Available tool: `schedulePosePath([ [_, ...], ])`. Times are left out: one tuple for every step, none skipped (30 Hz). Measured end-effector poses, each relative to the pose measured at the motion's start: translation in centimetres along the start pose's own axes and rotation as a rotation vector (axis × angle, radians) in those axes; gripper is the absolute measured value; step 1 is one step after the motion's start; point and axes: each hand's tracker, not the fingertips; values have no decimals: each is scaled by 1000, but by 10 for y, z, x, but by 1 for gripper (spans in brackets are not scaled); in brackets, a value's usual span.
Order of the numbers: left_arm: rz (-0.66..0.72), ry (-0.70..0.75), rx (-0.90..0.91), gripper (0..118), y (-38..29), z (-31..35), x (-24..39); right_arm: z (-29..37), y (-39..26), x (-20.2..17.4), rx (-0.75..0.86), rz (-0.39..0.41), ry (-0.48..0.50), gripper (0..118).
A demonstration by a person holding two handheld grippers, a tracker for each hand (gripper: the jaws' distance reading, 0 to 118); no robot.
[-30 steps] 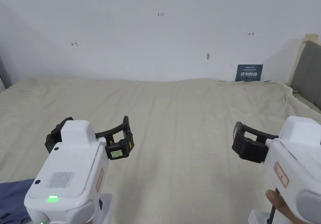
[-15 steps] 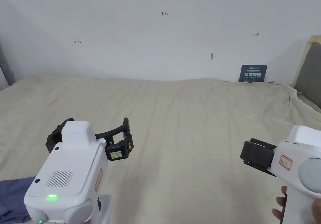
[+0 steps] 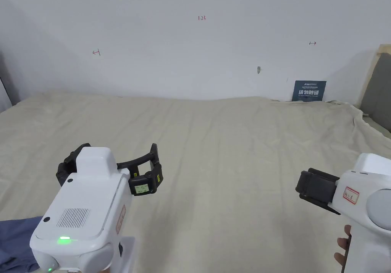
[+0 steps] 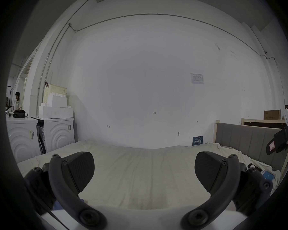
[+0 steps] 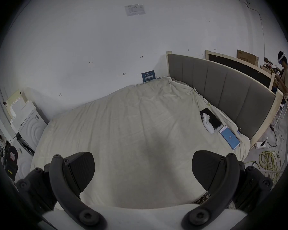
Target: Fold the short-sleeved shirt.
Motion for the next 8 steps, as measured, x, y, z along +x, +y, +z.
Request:
schedulePosePath([
  [4, 1, 3, 118, 0, 0, 0, -1, 1, -1, -5, -1, -2, 115],
  [9, 0, 4, 118, 1, 1, -1, -2, 1, -1, -7, -10, 1, 115],
  [13, 0, 4, 118, 2, 1, -1, -3, 1, -1, -8, -12, 4, 115],
  [16, -1, 5, 118, 2, 2, -1, -7, 2, 1, -4, -3, 5, 115],
  [15, -2, 6, 118, 2, 2, -1, -9, 2, 2, 10, 0, 7, 115],
  [12, -2, 6, 118, 2, 2, -1, -10, 2, 2, 34, 3, 2, 115],
  [8, 0, 8, 118, 2, 2, -1, -10, 2, 2, 68, 11, 10, 115],
  [6, 0, 10, 118, 2, 2, -1, -8, 0, 1, 108, 33, 26, 115],
])
